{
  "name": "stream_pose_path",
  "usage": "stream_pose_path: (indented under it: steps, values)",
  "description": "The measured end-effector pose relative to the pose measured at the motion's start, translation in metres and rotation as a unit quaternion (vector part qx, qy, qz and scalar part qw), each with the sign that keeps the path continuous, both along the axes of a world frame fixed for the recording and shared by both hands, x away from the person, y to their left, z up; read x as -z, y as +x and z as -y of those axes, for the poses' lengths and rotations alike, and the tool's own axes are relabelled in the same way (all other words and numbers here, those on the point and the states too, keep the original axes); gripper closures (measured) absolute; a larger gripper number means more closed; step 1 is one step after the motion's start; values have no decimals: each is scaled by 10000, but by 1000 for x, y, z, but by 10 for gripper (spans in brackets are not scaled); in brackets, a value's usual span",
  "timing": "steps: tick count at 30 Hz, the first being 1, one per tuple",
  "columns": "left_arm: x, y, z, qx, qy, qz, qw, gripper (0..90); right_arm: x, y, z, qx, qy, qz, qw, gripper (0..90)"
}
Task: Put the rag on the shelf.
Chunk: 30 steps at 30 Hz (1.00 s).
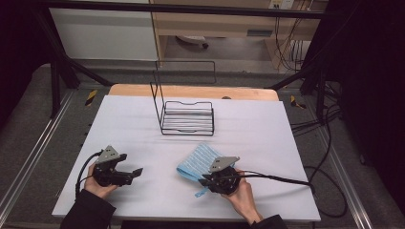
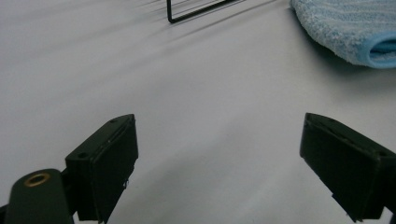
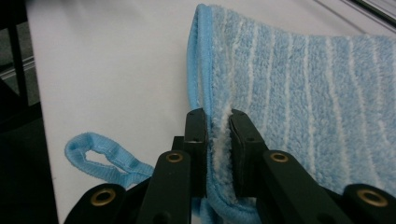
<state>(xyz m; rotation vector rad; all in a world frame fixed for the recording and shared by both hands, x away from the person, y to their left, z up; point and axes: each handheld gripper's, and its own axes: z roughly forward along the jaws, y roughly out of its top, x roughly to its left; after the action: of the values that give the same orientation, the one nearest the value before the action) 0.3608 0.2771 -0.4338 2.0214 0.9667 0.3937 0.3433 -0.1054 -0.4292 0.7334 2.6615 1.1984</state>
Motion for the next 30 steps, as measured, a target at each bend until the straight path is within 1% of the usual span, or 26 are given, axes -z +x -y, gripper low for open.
stream_pose_path:
  steps: [2,3,6,8,9,11,12,14,15,16,17,18,19,20,21,23,24,25,26,27,30]
  values:
    - [0,0,0,2,7,-1,10000,114,1,-1,-2,-31,-3,-13,10000,794]
    - [0,0,0,0,2,-2,10000,114,2,-3,-4,-103,-18,-49,9999,790]
    - [0,0,0,7,9,-20,10000,114,5,-3,-5,-127,-43,-83,9999,783]
    - [0,0,0,2,9,-28,10000,114,6,-3,-5,-125,-64,-130,9998,765]
    - [0,0,0,4,11,-25,10000,114,7,-2,-6,-157,-34,-137,9998,746]
    - [0,0,0,-6,4,-20,10000,114,8,-2,-6,-185,11,-186,9997,693]
    - [0,0,1,-18,-12,-21,10000,114,8,-2,-6,-212,23,-208,9996,650]
    - [0,0,1,-19,-17,-22,10000,114,6,-2,-5,-220,84,-171,9996,587]
    - [0,0,1,-7,9,-27,10000,114,3,-3,-3,-148,141,-92,9997,495]
    - [0,0,2,-13,4,-35,10000,114,3,-3,-3,-148,141,-92,9997,495]
    - [0,0,2,-13,2,-39,10000,114,1,-3,-1,-116,201,-56,9997,475]
    - [0,0,2,-9,9,-37,10000,114,-4,-1,4,-5,300,50,9995,403]
    - [0,0,2,-7,14,-38,10000,114,-4,-1,4,-5,300,50,9995,403]
    - [0,0,2,-6,15,-41,10000,114,-6,0,7,70,344,106,9993,383]
    - [0,0,2,-6,20,-45,10000,114,-9,4,17,265,461,189,9984,330]
    - [-1,0,3,-23,29,-61,10000,114,-10,8,27,515,536,199,9970,299]
    - [-1,0,3,-28,30,-65,10000,114,-10,8,27,515,536,199,9970,299]
    - [-1,0,3,-45,16,-70,10000,114,-10,11,32,636,560,235,9961,275]
    - [-1,0,3,-52,21,-77,10000,113,-10,15,42,849,565,250,9945,260]
    - [-1,1,4,-57,27,-85,9999,113,-10,15,42,849,565,250,9945,260]
    - [-2,1,6,-56,52,-85,9999,112,-8,21,54,1090,581,214,9921,241]
